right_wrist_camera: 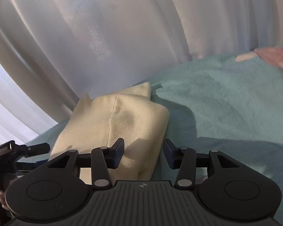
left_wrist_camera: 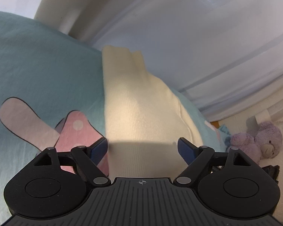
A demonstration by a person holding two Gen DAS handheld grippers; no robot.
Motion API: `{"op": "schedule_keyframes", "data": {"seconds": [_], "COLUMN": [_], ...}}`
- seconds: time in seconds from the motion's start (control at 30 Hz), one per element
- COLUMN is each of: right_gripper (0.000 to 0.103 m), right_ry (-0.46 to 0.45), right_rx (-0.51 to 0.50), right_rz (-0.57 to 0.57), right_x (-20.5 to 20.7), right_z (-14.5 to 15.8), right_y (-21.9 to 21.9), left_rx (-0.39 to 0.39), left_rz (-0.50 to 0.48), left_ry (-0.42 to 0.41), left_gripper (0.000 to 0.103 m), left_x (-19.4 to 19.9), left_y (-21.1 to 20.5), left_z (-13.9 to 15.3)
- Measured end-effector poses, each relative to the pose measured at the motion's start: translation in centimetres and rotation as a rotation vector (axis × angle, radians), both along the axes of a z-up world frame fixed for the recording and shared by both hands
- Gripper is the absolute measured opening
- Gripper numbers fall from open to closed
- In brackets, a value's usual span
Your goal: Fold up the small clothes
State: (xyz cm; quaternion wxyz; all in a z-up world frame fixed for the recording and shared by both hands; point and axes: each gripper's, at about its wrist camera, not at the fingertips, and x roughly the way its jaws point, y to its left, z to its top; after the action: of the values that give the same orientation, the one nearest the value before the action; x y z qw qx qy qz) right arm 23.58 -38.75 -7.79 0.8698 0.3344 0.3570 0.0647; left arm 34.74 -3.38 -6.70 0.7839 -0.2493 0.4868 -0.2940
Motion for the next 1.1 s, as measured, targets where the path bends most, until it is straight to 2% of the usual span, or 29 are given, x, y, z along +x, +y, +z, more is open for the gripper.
{"op": "schedule_keyframes", "data": {"seconds": [0.03,0.1,0.2,0.37,0.4,0.47,0.53,0.63,0.73,0.83,0.97,1.1], "right_gripper": [0.056,0.058,0.059,0.061,0.060,0.052,0.043,0.039,0.035,0.032,0.028,0.027], "right_ry": [0.023,0.038,0.058,0.044,0.042,0.045,0.045,0.037,0.023,-0.005,-0.050,-0.087], "right_rx": [0.069,0.152,0.168,0.213,0.228,0.241,0.256,0.282,0.237,0.162,0.144,0.139], "right_rz": [0.011,0.032,0.062,0.090,0.097,0.101,0.106,0.100,0.088,0.090,0.122,0.193], "right_x": [0.2,0.9,2.0,4.1,4.5,5.2,5.6,5.8,5.6,5.0,4.5,4.5], "right_z": [-0.6,-1.6,-2.3,-2.8,-2.9,-3.1,-3.4,-3.8,-2.9,-1.1,1.4,3.6], "right_y": [-0.7,-1.4,-1.3,-0.9,-0.8,-0.7,-0.6,-0.2,0.7,1.7,2.9,5.9], "left_rx": [-0.002,0.015,-0.024,-0.088,-0.084,-0.045,-0.050,-0.066,-0.033,-0.050,-0.065,-0.030], "left_rz": [-0.001,-0.010,-0.019,0.028,0.033,0.036,0.048,0.078,0.083,0.087,0.088,0.113], "left_ry": [0.010,0.017,0.056,0.094,0.093,0.076,0.087,0.120,0.083,0.051,-0.009,-0.059], "left_gripper": [0.089,0.089,0.089,0.087,0.085,0.063,0.058,0.049,0.041,0.037,0.035,0.035], "left_x": [0.2,0.6,1.1,1.7,1.8,1.7,1.9,2.1,1.5,0.9,-0.5,-2.6], "left_y": [-0.2,-0.8,-0.8,-0.3,-0.4,-0.5,-0.2,0.2,0.0,0.4,1.2,3.3], "left_z": [-0.3,-0.7,-1.7,-2.3,-2.4,-2.3,-2.6,-2.9,-2.2,-0.9,1.5,3.9]}}
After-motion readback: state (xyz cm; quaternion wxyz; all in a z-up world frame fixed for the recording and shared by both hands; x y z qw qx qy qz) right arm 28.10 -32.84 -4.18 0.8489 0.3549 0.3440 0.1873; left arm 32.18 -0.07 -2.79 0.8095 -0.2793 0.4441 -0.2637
